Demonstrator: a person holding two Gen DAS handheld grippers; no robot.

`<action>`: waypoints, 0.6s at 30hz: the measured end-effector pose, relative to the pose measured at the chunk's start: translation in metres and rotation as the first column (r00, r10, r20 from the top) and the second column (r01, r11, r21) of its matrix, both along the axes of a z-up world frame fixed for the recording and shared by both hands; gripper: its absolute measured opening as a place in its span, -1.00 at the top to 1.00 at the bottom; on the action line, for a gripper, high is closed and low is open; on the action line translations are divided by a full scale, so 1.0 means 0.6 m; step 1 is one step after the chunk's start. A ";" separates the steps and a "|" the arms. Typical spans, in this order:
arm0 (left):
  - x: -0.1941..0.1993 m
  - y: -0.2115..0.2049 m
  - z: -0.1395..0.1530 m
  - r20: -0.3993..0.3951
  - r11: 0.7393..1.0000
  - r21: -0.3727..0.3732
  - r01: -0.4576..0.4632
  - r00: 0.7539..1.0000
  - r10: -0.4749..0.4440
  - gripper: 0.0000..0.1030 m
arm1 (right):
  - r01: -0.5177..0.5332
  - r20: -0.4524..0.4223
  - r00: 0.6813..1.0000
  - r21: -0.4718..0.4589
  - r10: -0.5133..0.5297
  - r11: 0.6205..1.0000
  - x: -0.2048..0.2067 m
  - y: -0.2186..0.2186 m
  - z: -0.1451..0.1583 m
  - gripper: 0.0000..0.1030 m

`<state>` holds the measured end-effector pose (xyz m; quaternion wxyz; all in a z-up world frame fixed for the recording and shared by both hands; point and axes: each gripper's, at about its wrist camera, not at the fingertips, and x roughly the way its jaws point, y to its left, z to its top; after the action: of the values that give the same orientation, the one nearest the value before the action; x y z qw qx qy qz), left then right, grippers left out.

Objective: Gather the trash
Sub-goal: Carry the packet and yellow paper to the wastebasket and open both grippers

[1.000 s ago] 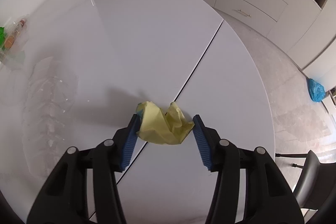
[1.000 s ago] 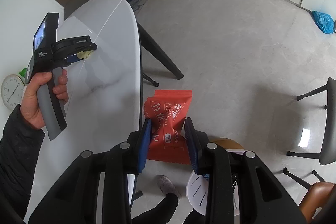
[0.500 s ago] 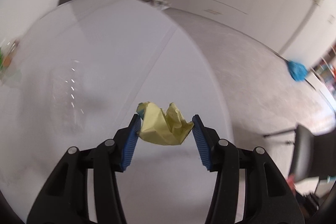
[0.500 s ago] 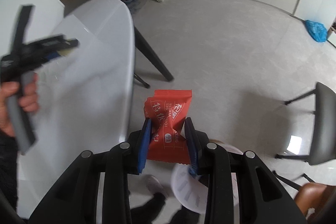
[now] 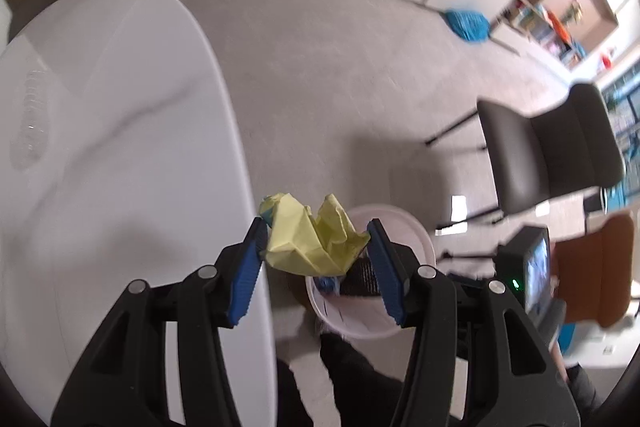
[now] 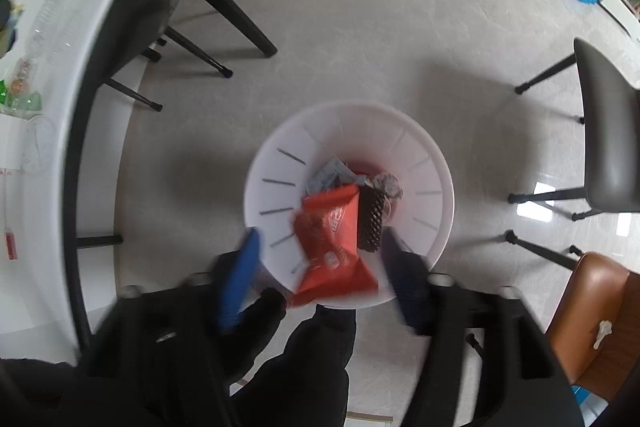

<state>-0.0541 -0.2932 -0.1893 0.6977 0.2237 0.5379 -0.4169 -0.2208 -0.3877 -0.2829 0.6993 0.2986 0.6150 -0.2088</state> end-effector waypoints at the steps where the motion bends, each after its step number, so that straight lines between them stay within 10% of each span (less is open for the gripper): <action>1: -0.006 -0.002 -0.004 0.001 1.000 0.007 0.014 1.000 -0.014 0.02 | 0.012 -0.008 1.000 -0.002 -0.012 1.000 -0.010 -0.002 -0.001 -0.43; 11: -0.104 -0.051 -0.031 -0.045 0.983 0.037 0.179 0.983 -0.177 -0.02 | 0.096 0.017 0.995 -0.185 -0.094 0.978 -0.123 -0.049 0.106 -0.85; 18: -0.165 -0.061 -0.062 -0.055 0.974 0.087 0.212 0.977 -0.207 -0.62 | 0.154 0.055 0.988 -0.195 -0.146 0.969 -0.176 -0.092 0.127 -0.94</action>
<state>-0.1532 -0.3299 -0.2265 0.6264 0.3016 0.5457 -0.4679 -0.3264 -0.4431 -0.2069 0.7201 0.2772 0.5524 -0.3154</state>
